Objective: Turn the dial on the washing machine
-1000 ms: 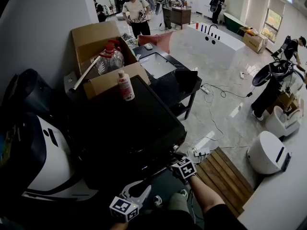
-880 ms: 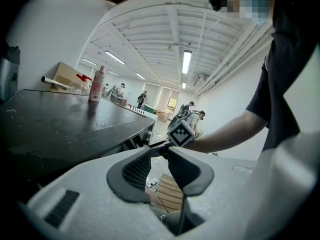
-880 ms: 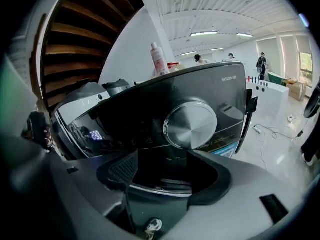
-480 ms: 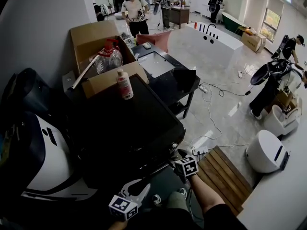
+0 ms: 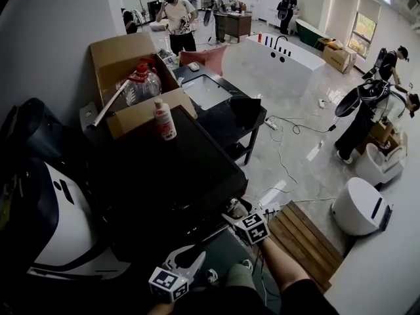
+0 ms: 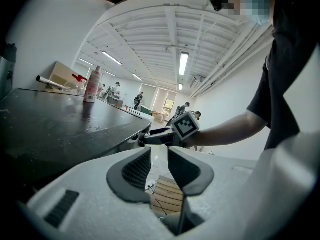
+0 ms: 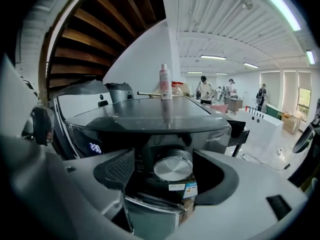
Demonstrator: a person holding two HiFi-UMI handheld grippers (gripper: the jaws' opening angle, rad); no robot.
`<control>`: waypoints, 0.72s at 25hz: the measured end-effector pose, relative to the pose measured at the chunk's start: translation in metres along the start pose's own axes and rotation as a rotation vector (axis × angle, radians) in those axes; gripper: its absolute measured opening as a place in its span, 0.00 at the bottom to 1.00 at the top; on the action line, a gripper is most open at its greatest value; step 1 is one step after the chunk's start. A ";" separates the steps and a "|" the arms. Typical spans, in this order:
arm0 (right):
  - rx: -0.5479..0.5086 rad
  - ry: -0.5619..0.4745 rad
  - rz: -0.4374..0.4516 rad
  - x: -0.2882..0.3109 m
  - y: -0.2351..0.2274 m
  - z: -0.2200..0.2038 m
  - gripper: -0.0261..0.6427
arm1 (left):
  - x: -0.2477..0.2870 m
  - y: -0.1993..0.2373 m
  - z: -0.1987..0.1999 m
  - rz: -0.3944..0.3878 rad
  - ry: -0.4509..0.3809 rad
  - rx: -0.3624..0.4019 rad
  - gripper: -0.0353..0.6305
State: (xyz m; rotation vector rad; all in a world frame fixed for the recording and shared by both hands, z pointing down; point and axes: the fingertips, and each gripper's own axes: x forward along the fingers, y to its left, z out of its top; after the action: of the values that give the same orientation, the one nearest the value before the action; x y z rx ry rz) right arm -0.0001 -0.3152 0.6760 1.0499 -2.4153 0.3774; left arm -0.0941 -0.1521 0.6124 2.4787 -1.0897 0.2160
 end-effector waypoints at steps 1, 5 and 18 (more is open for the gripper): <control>-0.010 0.004 0.007 0.001 0.002 0.001 0.55 | 0.000 0.000 0.000 -0.002 0.000 0.002 0.21; -0.001 0.011 0.007 0.004 0.002 -0.001 0.55 | 0.000 0.001 -0.001 -0.003 0.002 0.005 0.21; 0.047 0.056 0.006 0.010 -0.007 -0.014 0.56 | -0.003 0.003 0.000 0.014 0.002 -0.004 0.21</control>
State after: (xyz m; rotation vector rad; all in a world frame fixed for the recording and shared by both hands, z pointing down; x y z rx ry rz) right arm 0.0031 -0.3204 0.6934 1.0384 -2.3709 0.4610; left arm -0.0980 -0.1517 0.6122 2.4671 -1.1059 0.2203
